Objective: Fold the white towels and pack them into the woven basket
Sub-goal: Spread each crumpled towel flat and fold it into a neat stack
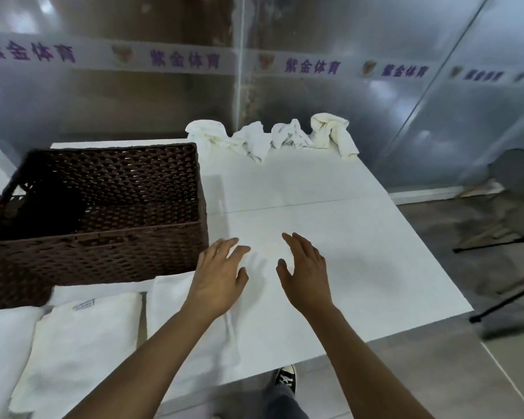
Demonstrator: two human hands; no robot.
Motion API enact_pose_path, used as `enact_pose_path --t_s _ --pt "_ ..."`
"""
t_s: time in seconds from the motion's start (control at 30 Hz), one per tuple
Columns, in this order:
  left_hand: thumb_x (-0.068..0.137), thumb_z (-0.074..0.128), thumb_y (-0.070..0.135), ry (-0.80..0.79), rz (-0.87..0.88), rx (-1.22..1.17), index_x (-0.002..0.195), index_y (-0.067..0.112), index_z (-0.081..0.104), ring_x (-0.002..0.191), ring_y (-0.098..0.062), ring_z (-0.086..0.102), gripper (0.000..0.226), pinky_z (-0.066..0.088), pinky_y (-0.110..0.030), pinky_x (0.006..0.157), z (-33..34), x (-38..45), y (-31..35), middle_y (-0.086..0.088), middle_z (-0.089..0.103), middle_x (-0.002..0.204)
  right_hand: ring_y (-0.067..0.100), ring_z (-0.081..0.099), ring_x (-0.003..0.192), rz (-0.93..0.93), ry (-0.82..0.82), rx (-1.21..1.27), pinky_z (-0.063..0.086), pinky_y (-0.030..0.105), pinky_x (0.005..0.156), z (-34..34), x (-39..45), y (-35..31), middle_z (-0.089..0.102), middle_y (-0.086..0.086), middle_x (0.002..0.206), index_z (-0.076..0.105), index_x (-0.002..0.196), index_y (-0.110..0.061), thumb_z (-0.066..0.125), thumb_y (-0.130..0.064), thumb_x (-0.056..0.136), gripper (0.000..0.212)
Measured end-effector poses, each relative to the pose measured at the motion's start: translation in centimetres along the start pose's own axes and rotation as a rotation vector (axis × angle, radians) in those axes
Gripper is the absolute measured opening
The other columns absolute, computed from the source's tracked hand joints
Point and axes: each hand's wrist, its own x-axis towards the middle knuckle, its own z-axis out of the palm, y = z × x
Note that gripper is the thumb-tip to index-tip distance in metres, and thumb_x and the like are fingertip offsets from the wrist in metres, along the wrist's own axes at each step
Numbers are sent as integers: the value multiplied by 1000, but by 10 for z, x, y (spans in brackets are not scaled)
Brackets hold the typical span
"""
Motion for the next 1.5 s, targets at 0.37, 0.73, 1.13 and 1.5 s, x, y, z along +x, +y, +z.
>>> enact_pose_path --t_s 0.37,0.73,1.13,1.5 --pt "96 57 24 -14 87 4 140 28 53 143 -23 33 45 24 -37 115 28 81 68 2 42 154 27 51 131 45 99 -19 42 43 104 -52 57 84 52 5 146 49 147 -21 56 -26 94 54" --pt "94 61 22 -46 12 6 137 24 57 140 -26 38 44 26 -39 112 103 228 164 -2 47 150 28 53 126 35 41 -24 39 41 101 -98 182 242 53 4 145 51 145 -20 58 -23 93 53" --pt "93 62 21 -162 -111 64 137 25 57 139 -25 39 45 28 -40 110 205 370 209 -1 48 148 30 55 122 83 -51 27 42 44 98 -94 308 393 55 4 141 53 143 -19 61 -18 92 51" --pt "94 63 39 -197 -218 111 147 30 47 143 -29 36 56 31 -46 111 289 462 163 -2 39 156 29 53 125 36 -146 18 39 42 102 -31 437 470 53 3 143 52 143 -20 60 -18 92 52"
